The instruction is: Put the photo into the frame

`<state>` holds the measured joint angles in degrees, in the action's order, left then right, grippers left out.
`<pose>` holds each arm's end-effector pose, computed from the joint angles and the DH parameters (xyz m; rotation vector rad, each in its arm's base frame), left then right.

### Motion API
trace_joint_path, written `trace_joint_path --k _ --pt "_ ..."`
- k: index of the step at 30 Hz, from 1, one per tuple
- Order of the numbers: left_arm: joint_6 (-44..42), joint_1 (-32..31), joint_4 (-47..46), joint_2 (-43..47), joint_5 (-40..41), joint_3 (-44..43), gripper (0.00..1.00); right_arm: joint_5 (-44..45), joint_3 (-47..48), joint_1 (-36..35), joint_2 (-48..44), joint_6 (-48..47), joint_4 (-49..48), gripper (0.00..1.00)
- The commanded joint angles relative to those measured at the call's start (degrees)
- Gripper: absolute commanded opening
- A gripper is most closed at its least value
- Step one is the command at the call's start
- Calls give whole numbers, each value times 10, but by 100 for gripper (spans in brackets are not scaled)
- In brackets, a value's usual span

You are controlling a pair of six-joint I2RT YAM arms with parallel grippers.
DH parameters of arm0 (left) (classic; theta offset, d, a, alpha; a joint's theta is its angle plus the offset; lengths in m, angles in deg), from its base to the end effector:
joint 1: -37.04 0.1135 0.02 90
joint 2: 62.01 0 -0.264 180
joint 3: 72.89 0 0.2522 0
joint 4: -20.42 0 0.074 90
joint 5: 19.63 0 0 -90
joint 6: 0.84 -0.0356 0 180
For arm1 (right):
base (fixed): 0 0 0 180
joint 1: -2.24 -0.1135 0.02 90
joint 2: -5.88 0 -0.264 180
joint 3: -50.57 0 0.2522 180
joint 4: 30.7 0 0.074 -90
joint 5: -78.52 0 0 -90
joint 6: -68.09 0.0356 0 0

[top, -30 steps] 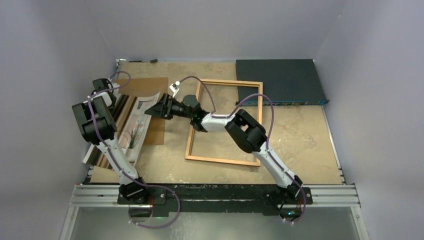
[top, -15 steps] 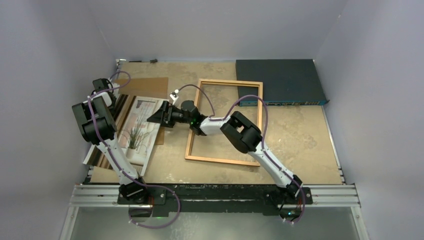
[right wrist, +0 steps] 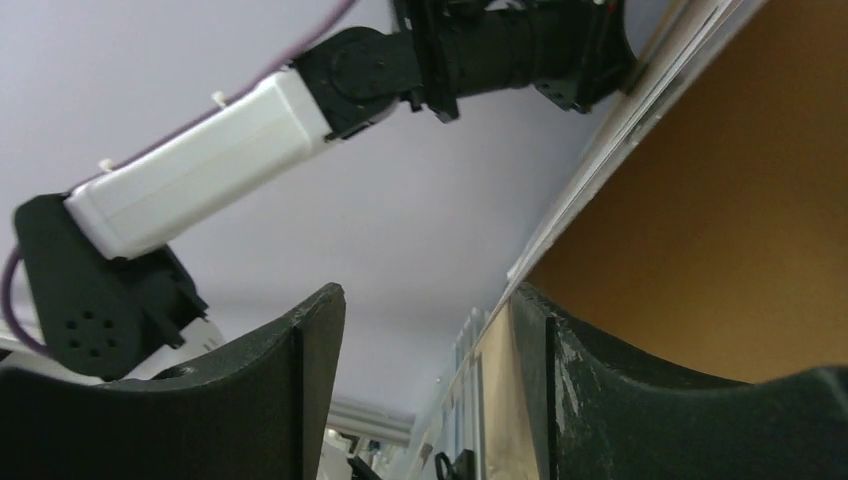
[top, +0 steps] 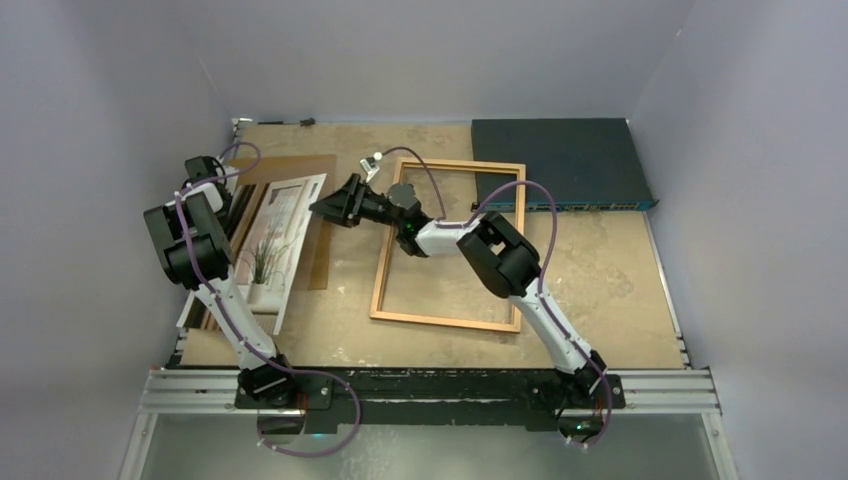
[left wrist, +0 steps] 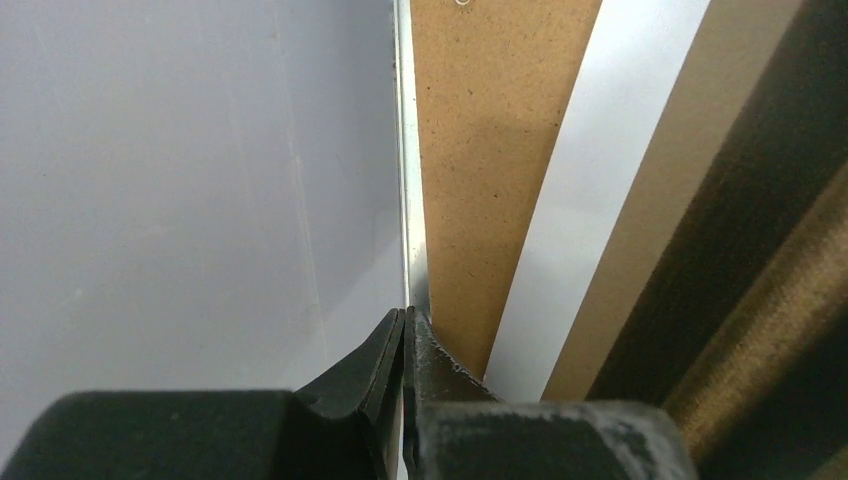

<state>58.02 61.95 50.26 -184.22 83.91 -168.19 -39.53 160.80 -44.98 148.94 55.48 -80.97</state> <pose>0.4002 0.1951 0.1319 0.0505 2.6643 0.6527 0.3568 0.4103 0.1670 -0.1075 1.6592 2.0815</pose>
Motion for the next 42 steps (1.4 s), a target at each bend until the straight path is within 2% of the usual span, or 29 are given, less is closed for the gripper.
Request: trace_joint_path --k 1,5,13,18,25,35,42 --pt "18 -18 68 22 -60 -2 0 -9 0 -2 -36 8 -46 63" --pt "17 -18 68 23 -60 -3 0 -8 3 0 -38 -6 -14 48" --pt "22 -18 72 23 -70 -5 0 1 29 6 -50 -65 112 22" --pt "22 -17 74 26 -72 -9 0 8 45 18 -66 -108 176 1" --pt "32 -17 95 21 -79 -48 0 27 81 56 -111 -201 307 0" --pt "41 -26 132 29 -94 -94 0 21 152 103 -149 -260 421 0" --pt "62 -57 163 48 -113 -115 7 42 139 154 -240 -334 512 0"
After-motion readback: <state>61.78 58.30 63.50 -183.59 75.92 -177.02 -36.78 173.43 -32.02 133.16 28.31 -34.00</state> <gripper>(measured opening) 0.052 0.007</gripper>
